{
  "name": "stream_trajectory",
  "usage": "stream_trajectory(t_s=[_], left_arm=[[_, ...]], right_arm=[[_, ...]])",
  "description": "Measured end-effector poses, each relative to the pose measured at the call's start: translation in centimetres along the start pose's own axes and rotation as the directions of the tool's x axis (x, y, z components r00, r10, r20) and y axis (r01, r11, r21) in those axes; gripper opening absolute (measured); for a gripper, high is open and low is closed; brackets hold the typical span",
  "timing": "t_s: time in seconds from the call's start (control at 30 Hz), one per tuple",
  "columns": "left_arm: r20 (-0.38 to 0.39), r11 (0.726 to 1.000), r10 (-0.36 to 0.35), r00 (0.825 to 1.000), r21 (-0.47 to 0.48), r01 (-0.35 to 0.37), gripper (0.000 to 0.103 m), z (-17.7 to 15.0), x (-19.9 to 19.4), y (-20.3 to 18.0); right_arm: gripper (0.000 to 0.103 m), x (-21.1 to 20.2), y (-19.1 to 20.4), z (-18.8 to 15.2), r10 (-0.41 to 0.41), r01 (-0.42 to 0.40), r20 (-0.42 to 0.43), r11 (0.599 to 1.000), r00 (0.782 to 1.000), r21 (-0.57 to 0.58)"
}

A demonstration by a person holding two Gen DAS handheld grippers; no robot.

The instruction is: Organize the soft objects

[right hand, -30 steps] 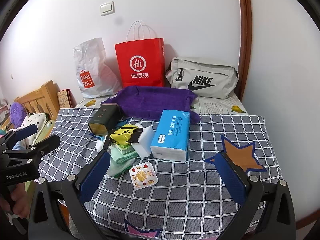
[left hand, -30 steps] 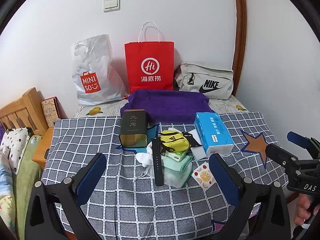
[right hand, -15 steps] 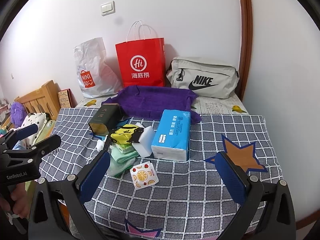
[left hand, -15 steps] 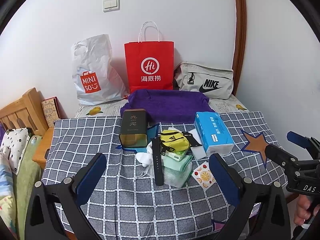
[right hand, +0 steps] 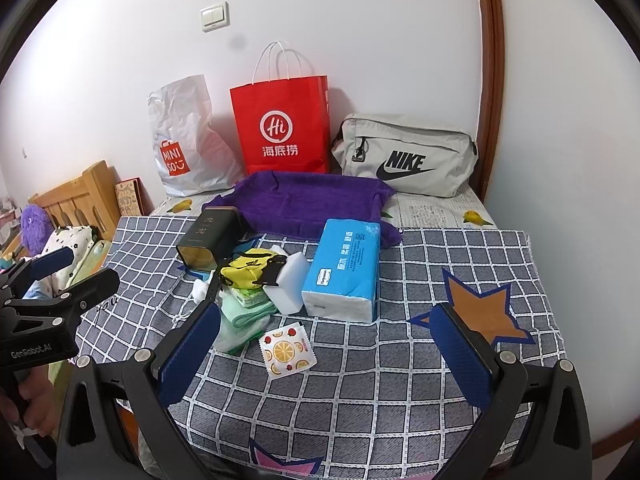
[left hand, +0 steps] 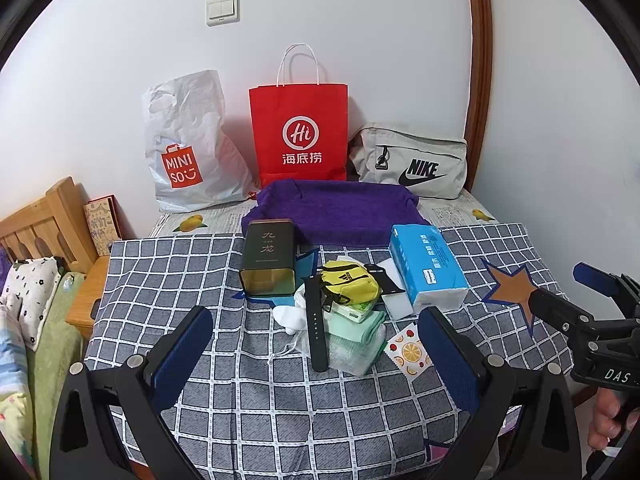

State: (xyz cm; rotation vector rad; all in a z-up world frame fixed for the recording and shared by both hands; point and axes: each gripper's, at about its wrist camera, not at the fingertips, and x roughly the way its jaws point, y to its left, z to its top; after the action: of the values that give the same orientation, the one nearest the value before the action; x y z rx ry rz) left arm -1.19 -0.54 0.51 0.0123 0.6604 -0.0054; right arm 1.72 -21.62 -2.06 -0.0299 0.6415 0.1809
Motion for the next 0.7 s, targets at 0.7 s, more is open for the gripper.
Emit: stream_trajectory(t_s=[0.7], left_arm=[[-0.156,0.999,-0.001,0.988,-0.038,-0.005,0.103,-1.8,8.0,1.8]], right_arm=[[0.103,5.6,-1.3,-1.0,0.035,-0.034,-0.085,0.999,0.996,0.017]])
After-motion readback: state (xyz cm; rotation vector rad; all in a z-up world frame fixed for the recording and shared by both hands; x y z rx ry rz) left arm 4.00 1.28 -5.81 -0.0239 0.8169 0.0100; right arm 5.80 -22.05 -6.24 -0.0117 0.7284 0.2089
